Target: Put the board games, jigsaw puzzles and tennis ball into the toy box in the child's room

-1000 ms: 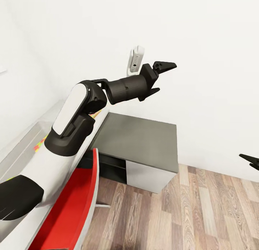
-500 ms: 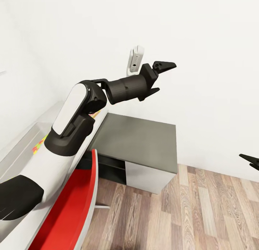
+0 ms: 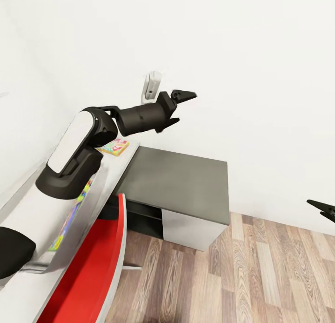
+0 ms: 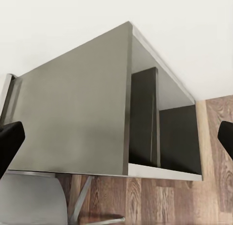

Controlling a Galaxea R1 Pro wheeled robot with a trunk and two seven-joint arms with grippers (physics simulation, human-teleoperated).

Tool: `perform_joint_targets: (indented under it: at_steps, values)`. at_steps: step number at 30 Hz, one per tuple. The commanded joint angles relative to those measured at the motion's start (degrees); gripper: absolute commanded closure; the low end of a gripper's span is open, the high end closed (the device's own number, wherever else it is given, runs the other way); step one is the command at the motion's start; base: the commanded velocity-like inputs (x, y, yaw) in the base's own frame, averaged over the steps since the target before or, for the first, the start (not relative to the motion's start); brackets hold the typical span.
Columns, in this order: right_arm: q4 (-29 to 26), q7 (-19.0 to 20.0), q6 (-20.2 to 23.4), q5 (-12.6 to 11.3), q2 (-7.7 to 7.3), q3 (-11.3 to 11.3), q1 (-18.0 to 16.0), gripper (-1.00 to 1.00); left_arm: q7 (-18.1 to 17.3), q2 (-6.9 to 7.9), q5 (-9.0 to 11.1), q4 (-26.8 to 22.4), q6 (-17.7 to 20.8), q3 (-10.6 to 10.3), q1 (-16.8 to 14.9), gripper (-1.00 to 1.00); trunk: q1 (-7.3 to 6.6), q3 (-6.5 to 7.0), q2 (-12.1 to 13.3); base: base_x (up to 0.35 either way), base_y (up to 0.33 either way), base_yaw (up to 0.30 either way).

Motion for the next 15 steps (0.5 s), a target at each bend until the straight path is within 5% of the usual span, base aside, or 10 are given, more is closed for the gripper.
perform_joint_targets:
  at_steps: [1, 3, 4, 6, 7, 11, 15]
  values:
    - [0.0, 0.4, 0.3, 0.3, -0.01, -0.1, -0.1, -1.0, 0.4, 0.07, 0.6, 0.0, -0.1, 0.0, -0.1, -1.0, 0.03, -0.09, -0.1, 0.004, 0.0, -0.001]
    - [0.0, 0.4, 0.3, 0.3, 0.0, 1.4, -0.1, -1.0, 0.4, 2.6, 0.6, 0.0, -0.1, -0.1, -0.1, -1.0, 0.03, -0.09, -0.1, 0.003, 0.0, 0.0]
    - [0.0, 0.4, 0.3, 0.3, 0.0, 1.4, -0.1, -1.0, 0.4, 2.6, 0.6, 0.0, -0.1, -0.1, -0.1, -1.0, 0.03, -0.09, -0.1, 0.002, 0.0, 0.0]
    - [0.0, 0.4, 0.2, 0.3, 0.0, 3.1, -0.1, -1.0, 0.4, 5.91, 0.7, 0.0, -0.1, 0.0, -0.1, -1.0, 0.03, -0.09, -0.1, 0.002, 0.0, 0.0]
    - [0.0, 0.4, 0.2, 0.3, 0.0, 3.1, -0.1, -1.0, 0.4, 5.91, 0.7, 0.0, -0.1, 0.0, -0.1, -1.0, 0.03, -0.09, -0.1, 0.001, 0.0, 0.0]
    - [0.0, 0.4, -0.7, 0.3, -0.02, 5.7, 0.0, -1.0, 0.5, 12.79, 1.3, 0.0, 0.0, 1.6, -0.1, -1.0, 0.03, -0.09, -0.1, 0.0, 0.0, 0.0]
    - [0.0, 0.4, -1.4, 0.3, -0.04, 6.3, -0.1, -1.0, 0.5, 15.73, 2.2, 0.0, 0.1, 2.5, -0.1, -1.0, 0.03, -0.09, -0.1, 0.0, 0.0, 0.0]
